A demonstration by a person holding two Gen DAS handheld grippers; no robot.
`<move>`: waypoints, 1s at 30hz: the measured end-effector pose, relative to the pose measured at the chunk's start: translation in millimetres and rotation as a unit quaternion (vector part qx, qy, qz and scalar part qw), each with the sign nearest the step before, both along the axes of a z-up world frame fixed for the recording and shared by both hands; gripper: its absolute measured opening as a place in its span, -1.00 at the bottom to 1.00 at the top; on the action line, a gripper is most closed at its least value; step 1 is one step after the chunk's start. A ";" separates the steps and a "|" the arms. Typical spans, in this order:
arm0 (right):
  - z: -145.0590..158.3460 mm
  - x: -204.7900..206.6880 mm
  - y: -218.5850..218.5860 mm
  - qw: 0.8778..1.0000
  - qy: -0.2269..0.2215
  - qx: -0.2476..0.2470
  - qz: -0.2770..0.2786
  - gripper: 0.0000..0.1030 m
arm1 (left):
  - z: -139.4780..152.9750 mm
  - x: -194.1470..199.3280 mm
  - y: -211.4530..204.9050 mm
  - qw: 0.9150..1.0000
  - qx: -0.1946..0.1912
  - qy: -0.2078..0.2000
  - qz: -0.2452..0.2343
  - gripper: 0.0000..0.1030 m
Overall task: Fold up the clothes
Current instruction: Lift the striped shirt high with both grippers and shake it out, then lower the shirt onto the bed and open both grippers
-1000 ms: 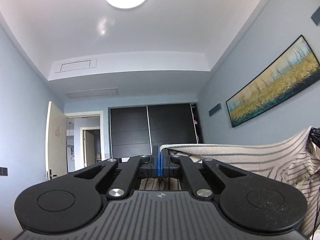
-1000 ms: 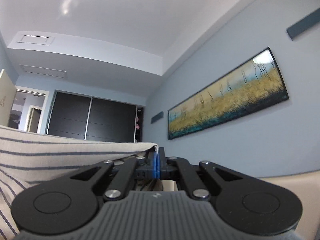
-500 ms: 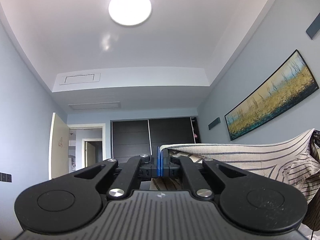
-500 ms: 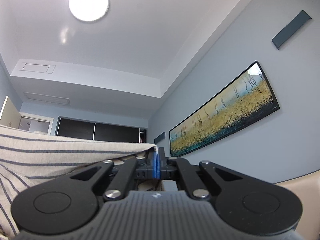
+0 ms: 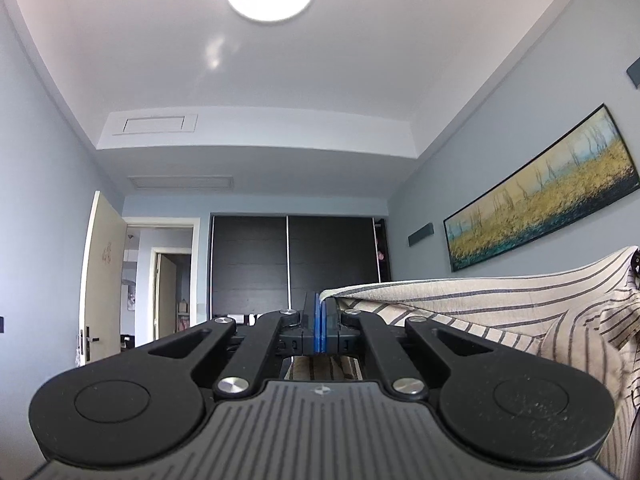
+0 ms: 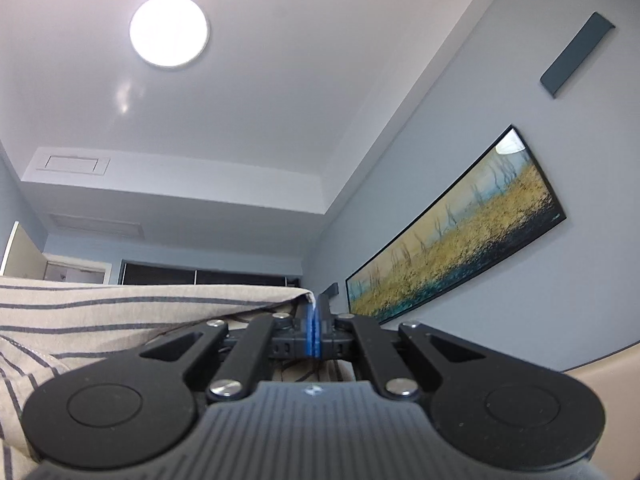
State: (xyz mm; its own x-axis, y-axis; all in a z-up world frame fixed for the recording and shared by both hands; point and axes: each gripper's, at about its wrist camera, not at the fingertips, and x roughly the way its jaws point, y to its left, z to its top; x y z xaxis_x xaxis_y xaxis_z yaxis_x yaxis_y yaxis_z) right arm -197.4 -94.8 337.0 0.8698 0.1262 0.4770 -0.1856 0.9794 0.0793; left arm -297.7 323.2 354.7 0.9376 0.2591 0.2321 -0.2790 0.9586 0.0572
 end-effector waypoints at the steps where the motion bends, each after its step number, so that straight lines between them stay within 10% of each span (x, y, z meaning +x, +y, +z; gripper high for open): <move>1: -5.0 14.3 9.3 1.000 0.016 -0.009 0.003 -0.97 | -6.7 16.0 8.4 1.000 -0.009 0.023 0.004 -1.00; 7: -60.6 112.8 67.7 0.987 0.141 -0.072 0.033 -0.97 | -78.0 116.0 65.7 0.985 -0.061 0.158 0.040 -1.00; 15: -166.3 245.6 154.3 0.946 0.268 -0.179 0.026 -0.97 | -195.6 246.2 131.3 0.943 -0.088 0.308 0.085 -1.00; 30: -409.1 464.3 278.0 0.828 0.463 -0.314 0.016 -0.97 | -426.2 445.3 181.3 0.846 -0.089 0.512 0.119 -1.00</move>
State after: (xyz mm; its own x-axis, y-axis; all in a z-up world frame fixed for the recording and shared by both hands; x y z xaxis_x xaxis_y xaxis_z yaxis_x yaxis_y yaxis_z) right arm 266.9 183.2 -72.1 0.8171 0.1272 -0.5622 -0.3575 0.8769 -0.3212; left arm 147.6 504.6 -71.5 0.5391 0.4151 -0.7329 -0.3571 0.9007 0.2474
